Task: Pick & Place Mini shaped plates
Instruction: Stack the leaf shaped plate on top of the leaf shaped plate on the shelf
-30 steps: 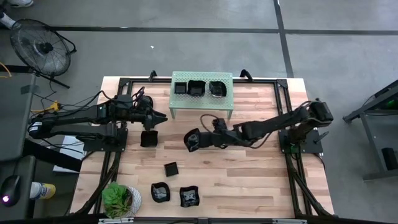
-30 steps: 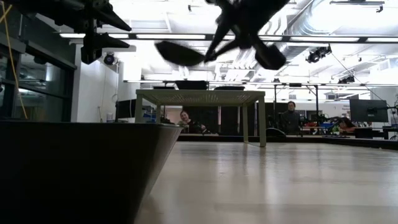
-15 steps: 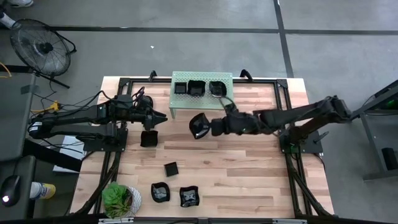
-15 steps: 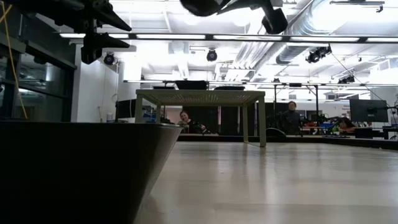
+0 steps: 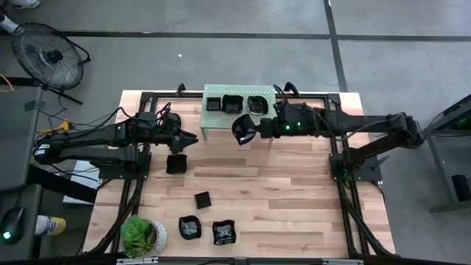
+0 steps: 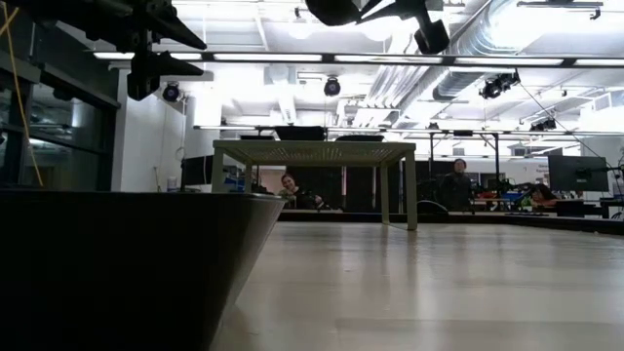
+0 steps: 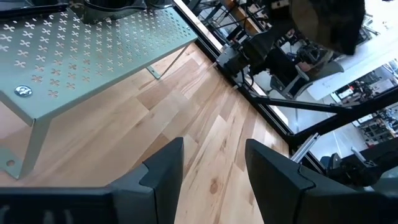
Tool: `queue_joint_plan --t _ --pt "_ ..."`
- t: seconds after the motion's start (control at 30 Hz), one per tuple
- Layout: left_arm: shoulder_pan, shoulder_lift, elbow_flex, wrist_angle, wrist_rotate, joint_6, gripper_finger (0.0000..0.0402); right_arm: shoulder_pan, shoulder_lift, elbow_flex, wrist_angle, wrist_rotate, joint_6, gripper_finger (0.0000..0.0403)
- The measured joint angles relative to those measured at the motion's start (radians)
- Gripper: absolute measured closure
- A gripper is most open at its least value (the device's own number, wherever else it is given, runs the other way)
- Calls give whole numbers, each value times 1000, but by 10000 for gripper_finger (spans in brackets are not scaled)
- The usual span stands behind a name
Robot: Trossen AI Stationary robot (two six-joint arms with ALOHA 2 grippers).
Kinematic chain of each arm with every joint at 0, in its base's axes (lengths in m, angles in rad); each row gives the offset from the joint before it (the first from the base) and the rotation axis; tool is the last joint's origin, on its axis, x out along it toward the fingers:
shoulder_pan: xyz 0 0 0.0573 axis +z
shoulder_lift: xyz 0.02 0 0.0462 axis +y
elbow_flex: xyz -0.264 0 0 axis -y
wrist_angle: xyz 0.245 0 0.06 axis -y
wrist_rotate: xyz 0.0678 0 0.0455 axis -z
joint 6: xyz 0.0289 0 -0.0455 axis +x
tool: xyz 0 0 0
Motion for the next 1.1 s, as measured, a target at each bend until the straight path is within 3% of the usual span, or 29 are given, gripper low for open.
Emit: queue_joint_plan --t 0.27,0.77,1.1 --pt "0 0 0 0 -10 -18 232 -121 2 55 -25 -127 -91 403" --pt "0 0 0 2 -46 -33 232 -407 3 169 -249 -339 -272 403" --pt "0 0 0 3 -66 -53 232 -542 36 164 -306 -397 -348 403"
